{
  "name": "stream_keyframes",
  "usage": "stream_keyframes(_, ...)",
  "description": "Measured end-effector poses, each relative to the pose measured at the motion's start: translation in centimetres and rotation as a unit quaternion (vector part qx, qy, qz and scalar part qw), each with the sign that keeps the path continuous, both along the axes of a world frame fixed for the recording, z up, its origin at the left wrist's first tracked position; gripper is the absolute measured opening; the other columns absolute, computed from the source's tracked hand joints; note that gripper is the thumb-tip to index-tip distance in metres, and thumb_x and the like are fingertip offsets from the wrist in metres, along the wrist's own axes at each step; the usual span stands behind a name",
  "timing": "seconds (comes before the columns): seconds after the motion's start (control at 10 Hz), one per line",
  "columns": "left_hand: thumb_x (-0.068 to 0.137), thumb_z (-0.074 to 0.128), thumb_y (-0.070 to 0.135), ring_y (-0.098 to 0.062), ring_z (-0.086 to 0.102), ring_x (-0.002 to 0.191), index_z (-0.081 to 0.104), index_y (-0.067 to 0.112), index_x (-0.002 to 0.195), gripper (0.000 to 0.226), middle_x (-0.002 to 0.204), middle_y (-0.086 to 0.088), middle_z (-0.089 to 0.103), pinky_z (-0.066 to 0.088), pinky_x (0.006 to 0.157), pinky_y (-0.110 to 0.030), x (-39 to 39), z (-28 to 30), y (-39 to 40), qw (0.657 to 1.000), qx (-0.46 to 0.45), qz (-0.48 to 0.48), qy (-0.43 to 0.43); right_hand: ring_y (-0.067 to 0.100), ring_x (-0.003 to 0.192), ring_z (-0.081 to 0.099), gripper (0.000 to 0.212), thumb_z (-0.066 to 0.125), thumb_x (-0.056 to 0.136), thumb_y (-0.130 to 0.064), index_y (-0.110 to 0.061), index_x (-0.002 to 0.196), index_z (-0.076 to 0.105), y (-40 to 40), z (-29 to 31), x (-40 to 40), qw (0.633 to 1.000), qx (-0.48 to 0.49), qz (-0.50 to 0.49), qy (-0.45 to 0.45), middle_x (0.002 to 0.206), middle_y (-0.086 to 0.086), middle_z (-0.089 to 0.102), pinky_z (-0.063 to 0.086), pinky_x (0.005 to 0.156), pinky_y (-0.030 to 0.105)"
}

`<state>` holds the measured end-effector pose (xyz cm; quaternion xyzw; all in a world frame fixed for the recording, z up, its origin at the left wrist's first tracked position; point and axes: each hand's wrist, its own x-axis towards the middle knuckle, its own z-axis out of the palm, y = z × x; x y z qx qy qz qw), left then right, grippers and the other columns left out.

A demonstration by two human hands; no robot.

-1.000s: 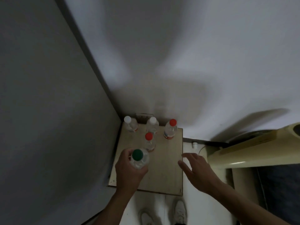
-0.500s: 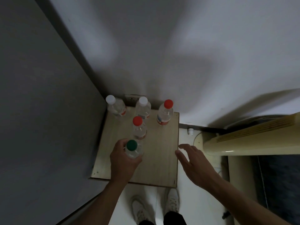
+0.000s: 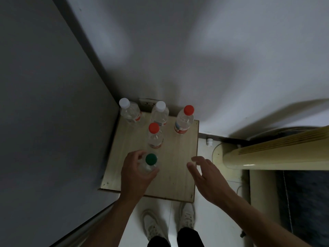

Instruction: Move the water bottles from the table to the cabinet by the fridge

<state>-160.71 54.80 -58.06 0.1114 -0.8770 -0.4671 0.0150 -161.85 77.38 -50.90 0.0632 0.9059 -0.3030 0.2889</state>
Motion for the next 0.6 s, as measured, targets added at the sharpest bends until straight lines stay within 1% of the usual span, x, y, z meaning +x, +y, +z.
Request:
stream_keyframes(0.1,0.061,0.093,0.032,-0.009,0.058,0.097,0.058,0.023,0.11,0.061,0.106,0.008,0.059,0.05,0.079,-0.022,-0.3,0.5,0.1,1.0,-0.015,-0.024,0.013,0.017,0.128,0.049,0.076,0.021,0.086,-0.068,-0.022,0.141,0.044,-0.1,0.1,-0.1,1.0,-0.001,0.001,0.002,0.146,0.004,0.049,0.041,0.106,0.034)
stream_keyframes(0.2,0.062,0.092,0.024,-0.007,0.057,0.095,0.056,0.028,0.108,0.058,0.105,0.011,0.058,0.05,0.079,-0.019,-0.9,0.9,-0.1,0.998,-0.021,-0.051,0.01,0.017,0.127,0.05,0.077,0.021,0.085,-0.069,-0.021,0.14,0.045,-0.1,0.3,0.1,1.0,-0.005,-0.005,0.002,0.144,0.005,0.05,0.042,0.105,0.034)
stream_keyframes(0.3,0.064,0.088,0.012,-0.006,0.058,0.101,0.057,0.028,0.113,0.06,0.108,0.012,0.06,0.052,0.086,-0.025,-1.3,1.2,-0.8,0.995,-0.004,-0.104,0.002,0.017,0.123,0.051,0.077,0.02,0.084,-0.068,-0.021,0.139,0.046,0.1,0.6,0.3,1.0,-0.003,-0.01,-0.002,0.142,0.006,0.052,0.041,0.101,0.03)
stream_keyframes(0.4,0.064,0.085,0.006,-0.009,0.059,0.105,0.059,0.022,0.116,0.06,0.112,0.008,0.061,0.052,0.091,-0.029,-1.4,1.4,-1.0,0.993,0.007,-0.119,-0.014,0.015,0.117,0.053,0.077,0.02,0.084,-0.068,-0.02,0.139,0.046,0.5,0.7,0.6,1.0,0.003,-0.008,0.001,0.139,0.007,0.053,0.041,0.096,0.027)
stream_keyframes(0.5,0.064,0.085,0.004,-0.009,0.059,0.106,0.059,0.022,0.117,0.062,0.114,0.008,0.061,0.053,0.093,-0.03,-1.4,1.7,-0.7,0.993,0.003,-0.115,-0.015,0.018,0.122,0.052,0.078,0.019,0.084,-0.068,-0.019,0.139,0.046,0.7,1.1,0.6,1.0,0.005,-0.014,-0.002,0.14,0.009,0.053,0.042,0.099,0.03)
stream_keyframes(0.6,0.064,0.087,0.012,-0.011,0.057,0.11,0.057,0.023,0.123,0.067,0.118,0.008,0.06,0.051,0.094,-0.032,-1.1,2.1,-0.6,0.994,-0.011,-0.097,-0.039,0.018,0.122,0.052,0.076,0.021,0.085,-0.066,-0.018,0.139,0.046,0.8,1.9,0.4,1.0,0.005,-0.025,0.01,0.14,0.009,0.053,0.04,0.097,0.028)
